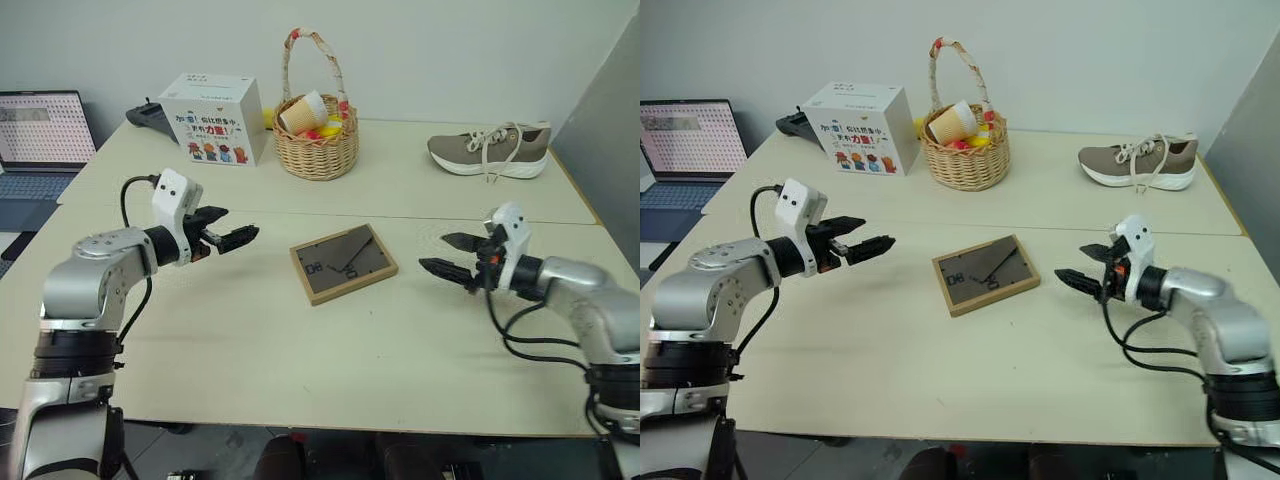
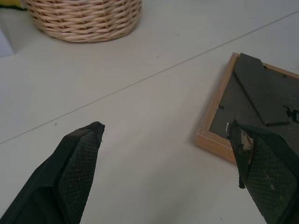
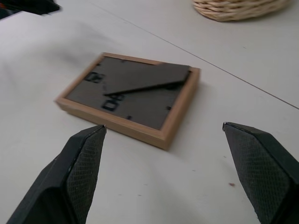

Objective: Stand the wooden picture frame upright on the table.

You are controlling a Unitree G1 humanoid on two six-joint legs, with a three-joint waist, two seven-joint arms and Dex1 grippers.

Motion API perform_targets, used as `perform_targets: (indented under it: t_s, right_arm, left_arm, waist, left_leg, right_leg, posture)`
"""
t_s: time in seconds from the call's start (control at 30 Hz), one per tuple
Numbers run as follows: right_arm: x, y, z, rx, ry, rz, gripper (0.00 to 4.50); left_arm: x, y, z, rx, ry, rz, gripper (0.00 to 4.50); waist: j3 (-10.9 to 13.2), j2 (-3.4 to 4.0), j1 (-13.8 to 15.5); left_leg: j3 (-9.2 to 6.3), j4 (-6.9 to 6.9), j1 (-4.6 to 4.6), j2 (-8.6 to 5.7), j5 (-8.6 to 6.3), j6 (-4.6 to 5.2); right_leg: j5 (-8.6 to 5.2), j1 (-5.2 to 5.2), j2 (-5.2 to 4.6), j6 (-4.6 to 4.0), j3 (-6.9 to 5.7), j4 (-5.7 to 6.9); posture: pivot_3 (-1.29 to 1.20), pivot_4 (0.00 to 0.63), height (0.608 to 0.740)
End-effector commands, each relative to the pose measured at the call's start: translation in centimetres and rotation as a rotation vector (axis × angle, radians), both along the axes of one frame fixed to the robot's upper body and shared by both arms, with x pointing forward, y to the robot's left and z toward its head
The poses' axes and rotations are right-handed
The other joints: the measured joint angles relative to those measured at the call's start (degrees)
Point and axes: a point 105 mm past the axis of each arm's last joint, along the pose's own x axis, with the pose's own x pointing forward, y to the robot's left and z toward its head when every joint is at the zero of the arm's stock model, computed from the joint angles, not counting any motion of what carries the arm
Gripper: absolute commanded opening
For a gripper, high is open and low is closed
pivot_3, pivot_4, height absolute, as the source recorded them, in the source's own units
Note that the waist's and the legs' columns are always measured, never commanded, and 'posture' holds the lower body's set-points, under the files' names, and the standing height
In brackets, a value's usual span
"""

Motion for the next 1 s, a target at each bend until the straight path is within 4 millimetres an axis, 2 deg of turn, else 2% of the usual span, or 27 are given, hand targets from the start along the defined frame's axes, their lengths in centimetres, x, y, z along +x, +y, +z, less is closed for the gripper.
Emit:
perform_targets:
  t_s: [0.03, 0.17, 0.3, 0.33, 0.4, 0.43, 0.63, 0.77, 0.87, 1.0]
  right_arm:
    - [-1.4, 1.0, 0.9, -0.027, 0.015, 0.110, 4.24]
    - [-1.6, 0.9, 0.6, -0.049, 0.016, 0.103, 4.24]
    - [-0.9, 1.0, 0.3, -0.044, 0.003, 0.005, 4.24]
    - [-1.0, 1.3, 0.2, -0.041, 0.004, -0.004, 4.07]
    - [-1.2, 1.9, -0.3, -0.045, 0.008, -0.016, 3.69]
    - [-1.4, 2.4, -1.3, -0.053, 0.019, -0.032, 3.46]
    - [-0.9, 4.7, -5.1, -0.074, 0.052, -0.154, 1.88]
    - [0.2, 5.7, -7.3, -0.085, 0.072, -0.226, 0.69]
    - [1.0, 6.0, -7.9, -0.090, 0.070, -0.263, 0.01]
    - [3.1, 7.0, -7.4, -0.077, 0.028, -0.286, 0.00]
  left_arm:
    - [0.2, -0.2, 1.1, 0.066, -0.033, -0.077, 4.50]
    - [0.4, -1.3, 0.9, 0.063, -0.029, -0.139, 4.50]
    - [1.1, -2.1, 0.4, 0.059, -0.028, -0.151, 4.50]
    - [1.3, -2.2, 0.2, 0.065, -0.028, -0.151, 4.50]
    - [1.9, -2.4, -0.1, 0.073, -0.033, -0.136, 4.15]
    - [2.7, -2.7, -0.5, 0.068, -0.038, -0.114, 4.06]
    - [5.5, -4.6, -3.0, 0.107, -0.044, -0.056, 2.64]
    - [6.3, -5.7, -4.5, 0.140, -0.022, -0.075, 1.60]
    - [6.5, -6.0, -4.8, 0.147, -0.018, -0.094, 0.93]
    - [6.0, -7.1, -5.3, 0.156, 0.009, -0.167, 0.07]
  waist:
    - [0.0, 0.00, 0.0]
    - [0.0, -0.01, 0.0]
    - [0.0, -0.01, 0.0]
    - [0.0, -0.01, 0.0]
    - [0.0, -0.01, 0.0]
    - [0.0, -0.01, 0.0]
    - [0.0, -0.04, 0.2]
    - [-0.1, -0.09, 0.1]
    - [-0.1, -0.08, 0.1]
    - [-0.1, -0.10, -0.1]
  left_leg:
    - [-0.01, 0.00, -0.02, -0.01, 0.00, 0.00]
    - [-0.02, 0.03, -0.07, -0.01, 0.00, 0.01]
    - [-0.01, 0.04, -0.09, -0.01, 0.00, 0.02]
    - [-0.02, 0.04, -0.09, 0.00, 0.00, 0.02]
    - [-0.06, 0.04, -0.11, 0.02, 0.00, 0.02]
    - [-0.08, 0.04, -0.12, 0.02, 0.00, 0.02]
    - [-0.20, 0.17, -0.28, -0.02, 0.01, 0.02]
    - [-0.16, 0.24, -0.55, -0.06, 0.01, 0.01]
    - [-0.09, 0.24, -0.96, -0.06, 0.05, -0.01]
    - [0.03, 0.28, -0.91, -0.02, 0.06, -0.03]
  right_leg:
    - [0.00, -0.02, 0.00, 0.00, 0.01, 0.00]
    - [0.00, -0.05, 0.01, 0.00, 0.04, 0.00]
    - [0.00, -0.05, 0.00, 0.00, 0.06, -0.01]
    - [0.00, -0.05, 0.00, 0.00, 0.08, -0.01]
    - [0.00, -0.08, 0.02, 0.00, 0.09, 0.02]
    - [0.00, -0.08, 0.02, 0.00, 0.08, 0.03]
    - [0.01, -0.10, 0.02, 0.00, 0.00, 0.04]
    - [0.04, -0.42, 0.01, 0.05, -0.01, 0.08]
    - [0.04, -0.99, 0.02, 0.03, 0.00, 0.32]
    - [0.04, -1.06, 0.04, 0.03, 0.05, 0.46]
  posture:
    - [0.00, 0.150, 0.740]
    - [0.00, 0.150, 0.740]
    - [0.00, 0.150, 0.740]
    - [0.00, 0.150, 0.740]
    - [0.00, 0.150, 0.740]
    - [0.00, 0.150, 0.740]
    - [0.00, 0.150, 0.740]
    - [0.00, 0.150, 0.740]
    - [0.00, 0.150, 0.740]
    - [0.00, 0.150, 0.740]
